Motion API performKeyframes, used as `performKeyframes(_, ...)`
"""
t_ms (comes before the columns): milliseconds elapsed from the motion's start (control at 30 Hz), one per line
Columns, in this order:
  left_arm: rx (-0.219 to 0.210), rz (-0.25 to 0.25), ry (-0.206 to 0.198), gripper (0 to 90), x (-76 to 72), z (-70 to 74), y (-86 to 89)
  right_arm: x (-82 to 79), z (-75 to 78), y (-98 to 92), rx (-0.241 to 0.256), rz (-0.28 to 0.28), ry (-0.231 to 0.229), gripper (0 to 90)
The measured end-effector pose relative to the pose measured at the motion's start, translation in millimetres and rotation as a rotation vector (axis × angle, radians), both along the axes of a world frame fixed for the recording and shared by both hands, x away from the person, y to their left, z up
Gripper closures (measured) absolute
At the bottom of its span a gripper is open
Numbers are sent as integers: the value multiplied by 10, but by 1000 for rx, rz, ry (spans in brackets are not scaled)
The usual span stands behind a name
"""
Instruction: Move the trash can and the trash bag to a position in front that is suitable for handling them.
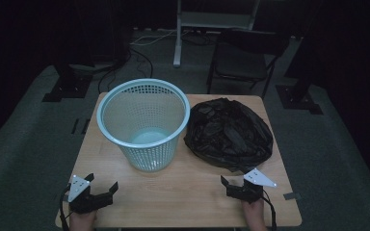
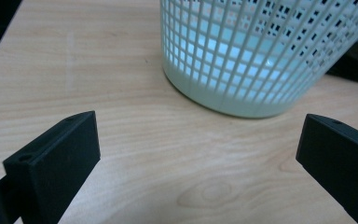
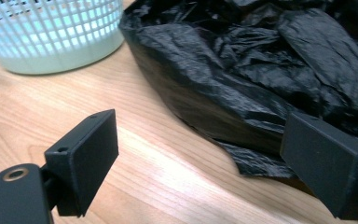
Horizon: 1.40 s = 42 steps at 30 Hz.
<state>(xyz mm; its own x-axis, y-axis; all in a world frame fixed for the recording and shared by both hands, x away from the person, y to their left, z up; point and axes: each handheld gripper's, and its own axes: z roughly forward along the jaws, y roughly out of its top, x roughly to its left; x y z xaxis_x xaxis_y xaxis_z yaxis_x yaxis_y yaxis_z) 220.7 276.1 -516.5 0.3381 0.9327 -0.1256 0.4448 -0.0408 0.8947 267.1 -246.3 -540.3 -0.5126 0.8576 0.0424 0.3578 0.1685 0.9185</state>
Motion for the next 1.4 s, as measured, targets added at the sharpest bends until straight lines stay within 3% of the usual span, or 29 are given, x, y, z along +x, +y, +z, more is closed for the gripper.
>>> performKeyframes(33, -13, -11, 5, 0, 31, 15, -17, 0, -2, -16, 7, -17, 3, 108)
performKeyframes(167, 12, -30, 19, 0, 68, 24, -60, -7, 1, -22, -2, -45, -3, 108)
performKeyframes(267, 22, -30, 45, 0, 91, -13, -81, 28, -10, -17, -6, -72, 29, 108)
performKeyframes(400, 15, -27, 57, 0, 107, -39, -44, 10, 19, 0, 18, -68, 33, 108)
performKeyframes(433, -22, -60, 55, 0, 102, -42, -8, 8, 22, 9, 30, -59, 39, 108)
performKeyframes(500, -32, -63, 60, 0, 100, -35, 5, 2, 27, 35, 28, -53, 50, 108)
performKeyframes(567, -5, -57, 64, 0, 97, -21, 19, -6, 43, 99, 3, -37, 51, 108)
performKeyframes(700, 25, -29, 78, 0, 112, -8, 39, 14, 99, 205, 6, -10, 53, 108)
performKeyframes(867, 28, 15, 78, 0, 175, -29, 37, 165, 219, 381, 35, 1, 6, 108)
performKeyframes(1033, 51, 42, 55, 0, 272, 2, 36, 359, 348, 570, 21, 16, -39, 108)
performKeyframes(1133, 72, 68, 33, 0, 334, 26, 44, 465, 402, 637, 21, 17, -47, 108)
performKeyframes(1300, 70, 104, -1, 0, 454, 90, 75, 684, 503, 728, 33, 2, -59, 108)
performKeyframes(1400, 97, 119, -9, 0, 544, 131, 96, 816, 565, 772, 38, -19, -63, 108)
